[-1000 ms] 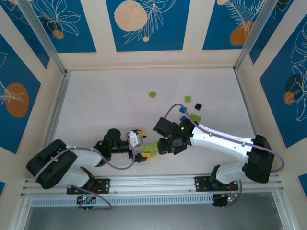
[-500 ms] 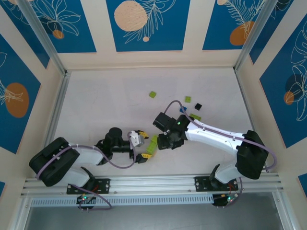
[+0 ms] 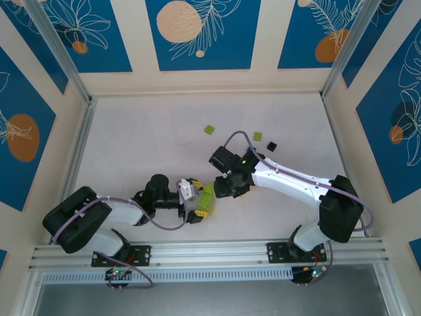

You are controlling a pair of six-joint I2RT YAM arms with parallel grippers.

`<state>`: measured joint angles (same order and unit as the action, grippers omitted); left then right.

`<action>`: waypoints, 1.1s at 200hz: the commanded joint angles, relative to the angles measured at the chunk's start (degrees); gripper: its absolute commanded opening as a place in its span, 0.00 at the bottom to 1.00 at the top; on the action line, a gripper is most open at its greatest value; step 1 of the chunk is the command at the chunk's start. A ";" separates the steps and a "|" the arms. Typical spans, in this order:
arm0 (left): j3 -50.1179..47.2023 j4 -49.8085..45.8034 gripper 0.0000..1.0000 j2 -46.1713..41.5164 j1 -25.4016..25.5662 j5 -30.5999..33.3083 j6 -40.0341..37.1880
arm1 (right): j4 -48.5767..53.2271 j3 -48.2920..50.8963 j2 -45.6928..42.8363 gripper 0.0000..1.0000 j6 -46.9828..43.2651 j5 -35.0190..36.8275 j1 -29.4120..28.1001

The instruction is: Assemble a carrot with lego

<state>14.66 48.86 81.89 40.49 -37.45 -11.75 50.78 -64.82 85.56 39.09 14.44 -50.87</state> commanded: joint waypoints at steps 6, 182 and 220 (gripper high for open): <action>1.22 1.02 0.99 0.47 -0.66 -1.30 -1.10 | 1.72 -1.23 -0.38 0.49 -0.50 0.32 0.38; 1.78 0.09 0.99 0.64 -0.66 -2.28 -1.35 | -0.65 -8.30 7.22 0.48 -4.75 0.47 2.27; 2.04 0.01 0.99 1.18 -0.61 -2.28 -1.44 | -2.65 -9.02 8.37 0.47 -5.94 -0.61 2.27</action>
<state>15.55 48.77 82.02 40.49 -37.93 -12.16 49.54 -72.01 93.23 34.96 15.84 -48.82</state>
